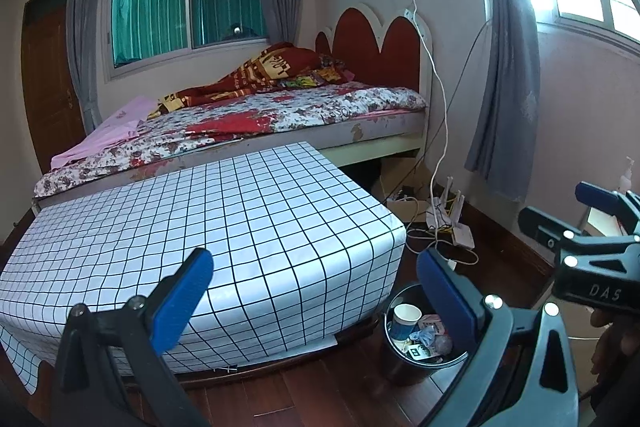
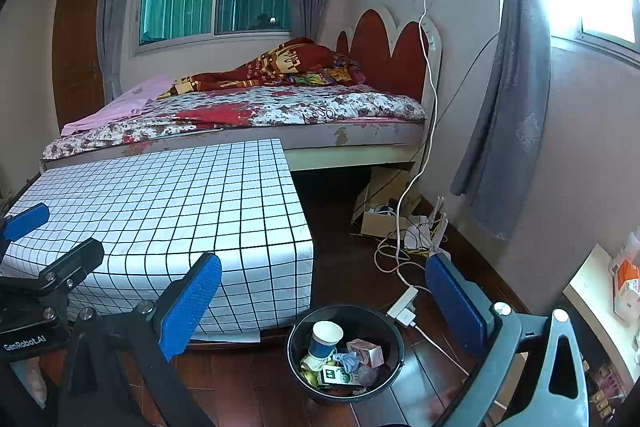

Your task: Collect trash

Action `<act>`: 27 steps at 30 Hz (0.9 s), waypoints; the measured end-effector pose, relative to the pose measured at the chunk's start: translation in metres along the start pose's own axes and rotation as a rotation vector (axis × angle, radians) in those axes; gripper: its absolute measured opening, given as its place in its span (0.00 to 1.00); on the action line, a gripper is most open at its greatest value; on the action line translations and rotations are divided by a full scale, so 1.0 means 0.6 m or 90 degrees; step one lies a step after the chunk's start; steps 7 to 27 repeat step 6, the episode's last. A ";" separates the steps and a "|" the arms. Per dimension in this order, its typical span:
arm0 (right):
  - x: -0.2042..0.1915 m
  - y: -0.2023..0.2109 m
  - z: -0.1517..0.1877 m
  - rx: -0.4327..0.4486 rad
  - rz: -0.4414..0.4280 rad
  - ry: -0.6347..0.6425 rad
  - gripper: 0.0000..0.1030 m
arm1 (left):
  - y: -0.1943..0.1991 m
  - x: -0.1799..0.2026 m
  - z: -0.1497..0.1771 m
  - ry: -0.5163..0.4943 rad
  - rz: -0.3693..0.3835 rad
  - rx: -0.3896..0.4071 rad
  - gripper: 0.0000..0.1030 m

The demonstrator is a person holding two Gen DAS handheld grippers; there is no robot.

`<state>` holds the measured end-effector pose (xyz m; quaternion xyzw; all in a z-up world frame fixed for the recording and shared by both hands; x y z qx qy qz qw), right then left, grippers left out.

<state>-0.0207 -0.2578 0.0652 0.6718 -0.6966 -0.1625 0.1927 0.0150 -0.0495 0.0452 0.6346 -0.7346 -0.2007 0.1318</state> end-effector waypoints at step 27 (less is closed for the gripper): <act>-0.002 -0.001 0.003 -0.003 0.006 -0.002 1.00 | -0.001 0.003 0.004 0.000 0.018 -0.006 0.99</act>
Point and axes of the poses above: each gripper's, at about its wrist camera, not at the fingertips, and y roughly against the way its jaws point, x to its right, z to its underside, the point moved 5 cm from there along -y, roughly the way its jaws point, and after that the axes turned 4 degrees about -z, right-handed, at the moved point
